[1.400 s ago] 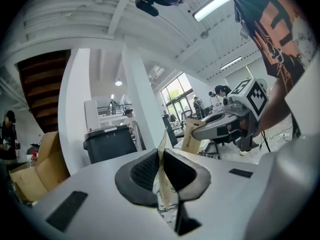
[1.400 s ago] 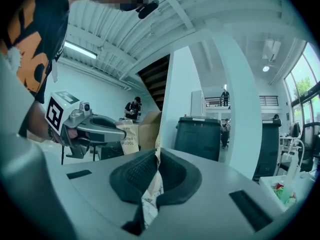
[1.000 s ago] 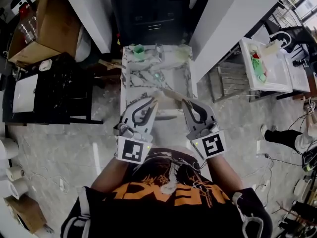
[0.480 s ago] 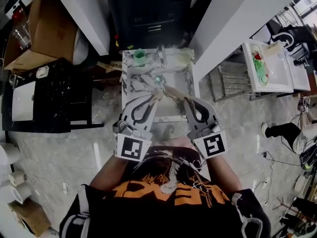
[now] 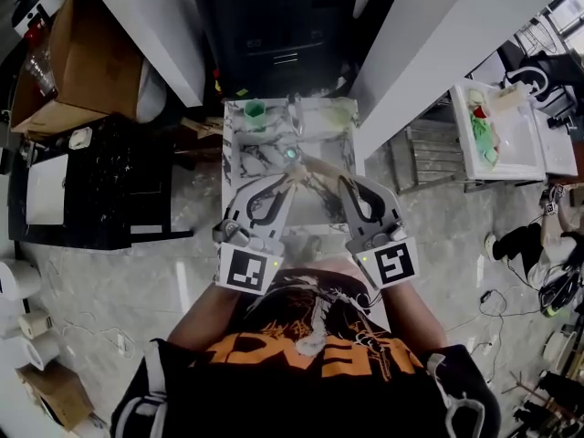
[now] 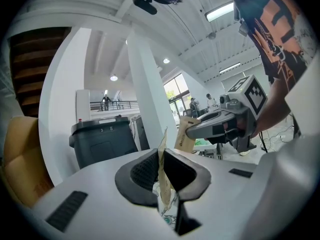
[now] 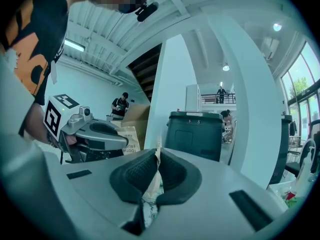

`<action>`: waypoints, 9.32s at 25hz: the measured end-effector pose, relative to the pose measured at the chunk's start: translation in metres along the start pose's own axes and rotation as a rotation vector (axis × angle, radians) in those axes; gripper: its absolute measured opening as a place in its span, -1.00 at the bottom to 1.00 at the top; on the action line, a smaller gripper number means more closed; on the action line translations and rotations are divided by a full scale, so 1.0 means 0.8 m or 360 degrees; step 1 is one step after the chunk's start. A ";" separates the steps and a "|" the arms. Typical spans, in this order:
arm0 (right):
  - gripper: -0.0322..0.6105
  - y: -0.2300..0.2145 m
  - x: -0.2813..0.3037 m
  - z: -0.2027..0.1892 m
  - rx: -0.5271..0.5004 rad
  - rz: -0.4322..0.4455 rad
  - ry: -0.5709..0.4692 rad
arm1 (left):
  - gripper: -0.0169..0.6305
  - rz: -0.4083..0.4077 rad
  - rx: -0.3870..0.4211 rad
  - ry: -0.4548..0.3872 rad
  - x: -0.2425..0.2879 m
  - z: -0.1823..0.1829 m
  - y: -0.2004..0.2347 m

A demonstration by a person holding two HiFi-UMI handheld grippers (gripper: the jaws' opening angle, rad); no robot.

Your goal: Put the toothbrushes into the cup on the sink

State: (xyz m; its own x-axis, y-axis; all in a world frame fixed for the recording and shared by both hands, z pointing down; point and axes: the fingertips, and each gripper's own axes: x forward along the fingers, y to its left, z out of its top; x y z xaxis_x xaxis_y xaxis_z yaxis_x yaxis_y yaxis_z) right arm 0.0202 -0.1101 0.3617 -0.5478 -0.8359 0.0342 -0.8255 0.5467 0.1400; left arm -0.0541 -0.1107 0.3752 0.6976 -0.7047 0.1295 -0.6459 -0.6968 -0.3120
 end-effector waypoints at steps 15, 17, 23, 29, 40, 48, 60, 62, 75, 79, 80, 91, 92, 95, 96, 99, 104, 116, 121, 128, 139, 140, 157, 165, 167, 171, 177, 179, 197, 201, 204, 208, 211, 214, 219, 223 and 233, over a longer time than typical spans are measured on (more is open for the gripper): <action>-0.84 -0.132 0.037 -0.048 -0.0048 -0.0180 0.0083 | -0.79 -0.0049 -0.0022 -0.0039 0.107 -0.005 0.016; -0.84 -0.150 0.043 -0.061 -0.0062 -0.0192 0.0112 | -0.79 -0.0071 -0.0029 -0.0038 0.122 -0.014 0.012; -0.84 -0.203 0.071 -0.108 -0.0068 -0.0226 0.0213 | -0.79 -0.0080 0.0002 -0.0011 0.171 -0.032 0.006; -0.84 -0.251 0.106 -0.166 0.0002 -0.0279 0.0297 | -0.79 -0.0066 -0.0061 0.0050 0.197 -0.048 -0.004; -0.84 -0.268 0.168 -0.260 0.0090 -0.0207 0.0456 | -0.79 0.0009 -0.0037 0.0128 0.208 -0.051 -0.002; -0.48 -0.254 0.182 -0.295 0.0123 -0.0098 0.0492 | -0.79 0.0054 0.0017 0.0151 0.200 -0.047 0.009; -0.34 -0.222 0.148 -0.214 0.0104 0.0019 0.0320 | -0.79 0.0041 0.0023 0.0086 0.194 -0.030 0.002; -0.51 -0.211 0.139 -0.188 0.0100 0.0041 0.0253 | -0.79 0.0045 0.0024 0.0075 0.190 -0.026 0.001; -0.86 -0.150 0.076 -0.082 0.0125 0.0157 0.0001 | -0.79 0.0062 -0.0005 0.0025 0.168 -0.015 -0.007; -0.86 -0.141 0.052 -0.061 0.0126 0.0173 -0.0054 | -0.79 0.0054 0.0007 0.0017 0.166 -0.006 -0.018; -0.86 -0.139 0.046 -0.056 0.0122 0.0173 -0.0063 | -0.79 0.0051 0.0009 0.0016 0.165 -0.004 -0.021; -0.86 -0.125 0.006 -0.049 0.0155 0.0241 -0.0098 | -0.79 0.0130 0.0017 0.0023 0.144 0.006 -0.040; -0.86 -0.125 0.005 -0.051 0.0150 0.0249 -0.0092 | -0.79 0.0142 0.0020 0.0025 0.142 0.006 -0.040; -0.86 -0.124 0.005 -0.054 0.0155 0.0263 -0.0085 | -0.79 0.0181 0.0025 0.0016 0.136 0.006 -0.036; -0.86 -0.122 0.005 -0.054 0.0156 0.0270 -0.0087 | -0.79 0.0195 0.0023 0.0011 0.133 0.006 -0.033; -0.86 -0.116 0.012 -0.052 0.0147 0.0291 -0.0092 | -0.79 0.0233 0.0008 0.0007 0.127 0.005 -0.017; -0.86 -0.109 0.032 -0.050 0.0149 0.0294 -0.0075 | -0.79 0.0260 -0.0023 -0.0012 0.121 -0.002 0.009; -0.86 -0.079 0.094 -0.049 0.0163 0.0312 0.0014 | -0.79 0.0341 -0.0163 -0.0024 0.102 -0.044 0.098; -0.86 -0.065 0.123 -0.051 0.0193 0.0344 0.0022 | -0.79 0.0380 -0.0092 0.0051 0.107 -0.071 0.140; -0.86 -0.047 0.152 -0.047 0.0183 0.0339 0.0039 | -0.79 0.0468 -0.0177 0.0118 0.114 -0.137 0.199; -0.86 -0.062 0.181 -0.060 0.0157 0.0205 0.0149 | -0.79 0.0403 -0.0197 0.0259 0.174 -0.242 0.243; -0.86 -0.066 0.182 -0.062 0.0161 0.0187 0.0150 | -0.79 0.0394 -0.0201 0.0289 0.178 -0.256 0.241; -0.86 -0.082 0.197 -0.076 0.0176 0.0088 0.0211 | -0.31 0.0241 -0.0209 0.0330 0.196 -0.302 0.212; -0.86 -0.059 0.220 -0.058 0.0170 0.0177 0.0135 | -0.35 0.0267 -0.0181 0.0253 0.160 -0.249 0.212; -0.86 -0.056 0.221 -0.052 0.0162 0.0193 0.0118 | -0.37 0.0293 -0.0174 0.0193 0.151 -0.223 0.217; -0.86 -0.056 0.218 -0.046 0.0143 0.0216 0.0100 | -0.38 0.0271 -0.0162 0.0122 0.140 -0.180 0.217; -0.86 -0.058 0.195 -0.017 0.0174 0.0205 0.0002 | -0.41 0.0187 -0.0153 0.0072 0.133 -0.124 0.191; -0.86 -0.059 0.183 -0.012 0.0168 0.0197 -0.0016 | -0.44 0.0147 -0.0136 0.0051 0.131 -0.105 0.177; -0.86 -0.061 0.080 -0.020 0.0180 0.0183 -0.0032 | -0.85 -0.0059 -0.0056 -0.0022 0.098 -0.006 0.027; -0.86 -0.055 0.078 -0.008 0.0178 0.0199 -0.0076 | -0.86 -0.0100 -0.0090 -0.0049 0.095 0.004 0.009; -0.86 -0.056 0.076 -0.014 0.0157 0.0209 -0.0044 | -0.86 -0.0102 -0.0096 -0.0082 0.092 0.012 0.013; -0.86 -0.052 0.078 -0.005 0.0170 0.0207 -0.0087 | -0.86 -0.0061 -0.0160 -0.0111 0.085 0.015 0.029; -0.86 -0.051 0.079 -0.011 0.0135 0.0218 -0.0026 | -0.87 -0.0028 -0.0205 -0.0132 0.082 0.018 0.041; -0.86 -0.047 0.081 -0.004 0.0129 0.0234 -0.0069 | -0.87 -0.0014 -0.0220 -0.0145 0.079 0.022 0.047; -0.86 -0.034 0.088 0.009 0.0123 0.0263 -0.0143 | -0.87 0.0004 -0.0281 -0.0177 0.074 0.024 0.054; -0.86 -0.031 0.089 0.011 0.0123 0.0265 -0.0144 | -0.87 0.0017 -0.0313 -0.0180 0.072 0.021 0.058; -0.86 -0.026 0.091 0.007 0.0113 0.0246 -0.0109 | -0.87 0.0023 -0.0364 -0.0181 0.069 0.013 0.064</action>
State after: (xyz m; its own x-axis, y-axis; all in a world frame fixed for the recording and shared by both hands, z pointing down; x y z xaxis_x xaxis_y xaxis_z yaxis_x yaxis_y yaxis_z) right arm -0.0032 -0.1824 0.3559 -0.6751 -0.7375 -0.0176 -0.7368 0.6727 0.0680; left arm -0.0452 -0.1838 0.3563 0.7099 -0.7041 0.0161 -0.7003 -0.7082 -0.0902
